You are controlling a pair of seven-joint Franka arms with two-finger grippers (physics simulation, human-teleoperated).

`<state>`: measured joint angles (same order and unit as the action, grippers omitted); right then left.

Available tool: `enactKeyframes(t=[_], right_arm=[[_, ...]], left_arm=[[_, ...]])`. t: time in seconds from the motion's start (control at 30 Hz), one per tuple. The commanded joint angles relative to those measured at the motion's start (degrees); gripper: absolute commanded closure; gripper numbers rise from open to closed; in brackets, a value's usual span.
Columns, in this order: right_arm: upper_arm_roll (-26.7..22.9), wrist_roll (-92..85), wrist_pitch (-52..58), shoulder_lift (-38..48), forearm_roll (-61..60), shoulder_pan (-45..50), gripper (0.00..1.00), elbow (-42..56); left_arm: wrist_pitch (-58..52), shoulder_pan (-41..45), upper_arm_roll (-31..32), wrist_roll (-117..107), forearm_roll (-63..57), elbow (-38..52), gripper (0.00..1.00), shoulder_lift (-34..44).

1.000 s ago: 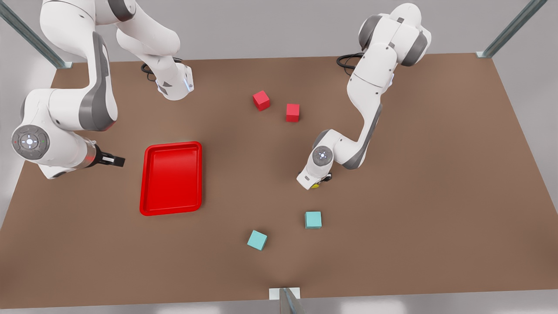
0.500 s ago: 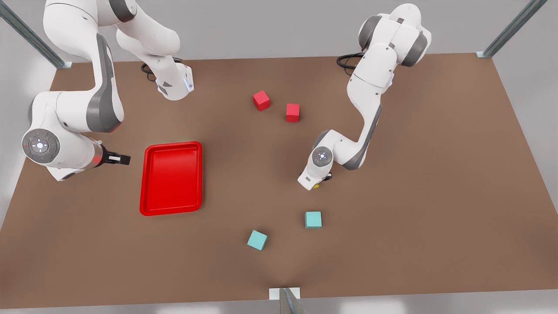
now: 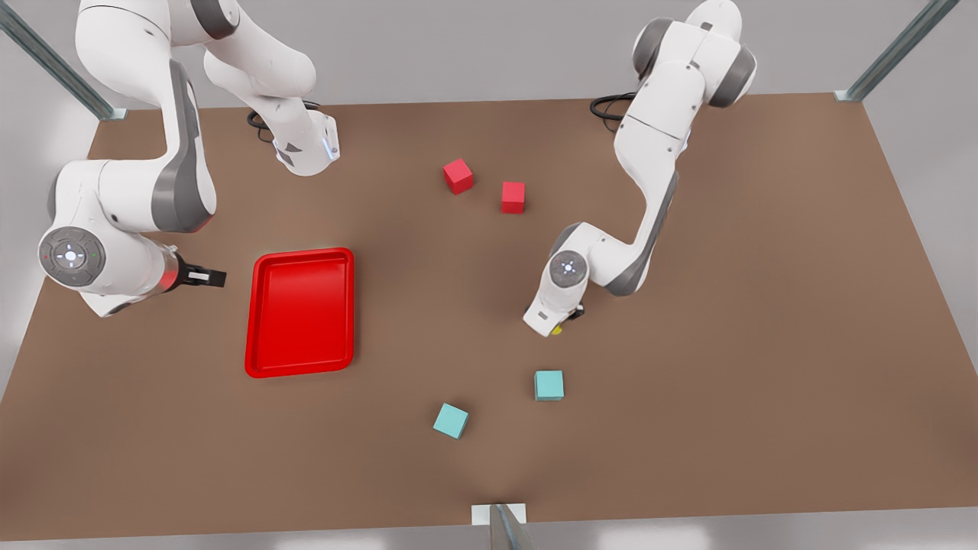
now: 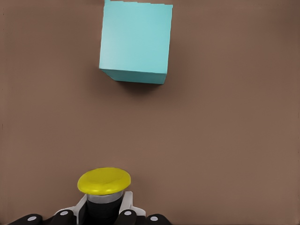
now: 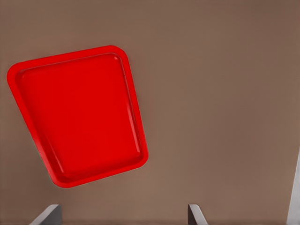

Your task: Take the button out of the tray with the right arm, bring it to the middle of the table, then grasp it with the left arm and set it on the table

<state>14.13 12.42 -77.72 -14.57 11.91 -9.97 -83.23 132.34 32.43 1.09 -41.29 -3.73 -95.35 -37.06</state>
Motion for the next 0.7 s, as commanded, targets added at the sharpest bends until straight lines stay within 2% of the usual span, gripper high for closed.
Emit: enactKeyframes(t=[0.0,0.03,0.07,0.13,0.2,0.33,0.47,0.67], right_arm=[[0.0,-0.8,0.1,0.1,0.0,0.0,0.00,0.1],[0.0,-0.8,0.1,0.1,0.0,-0.1,0.00,0.1],[0.0,-0.8,0.1,0.1,0.0,-0.1,0.00,0.1],[0.0,-0.8,0.1,0.1,0.0,0.0,0.00,0.1],[0.0,-0.8,0.1,0.1,0.0,0.0,0.00,0.1],[0.0,-0.8,0.1,0.1,0.0,0.1,0.00,0.1],[0.0,-0.8,0.1,0.1,0.0,0.1,0.00,0.1],[0.0,-0.8,0.0,0.1,0.1,0.0,0.00,0.1]], left_arm=[[-1.5,0.3,-0.9,-40.8,-4.6,1.9,0.65,0.3],[-1.6,0.3,-1.0,-54.7,-8.9,2.4,0.65,0.2],[-4.4,0.8,-1.7,-76.1,-19.9,2.7,0.65,0.2],[-14.6,1.0,-1.6,-94.4,-30.5,2.9,0.64,-0.3],[-26.9,2.8,-1.8,-108.3,-34.9,6.7,0.64,-1.1],[-49.5,3.1,-2.1,-126.0,-45.7,6.8,0.64,-2.0],[-55.3,3.2,-2.1,-133.3,-51.0,6.4,0.64,-3.3],[-54.8,2.2,-2.5,-137.6,-58.0,6.4,0.65,-9.8]])
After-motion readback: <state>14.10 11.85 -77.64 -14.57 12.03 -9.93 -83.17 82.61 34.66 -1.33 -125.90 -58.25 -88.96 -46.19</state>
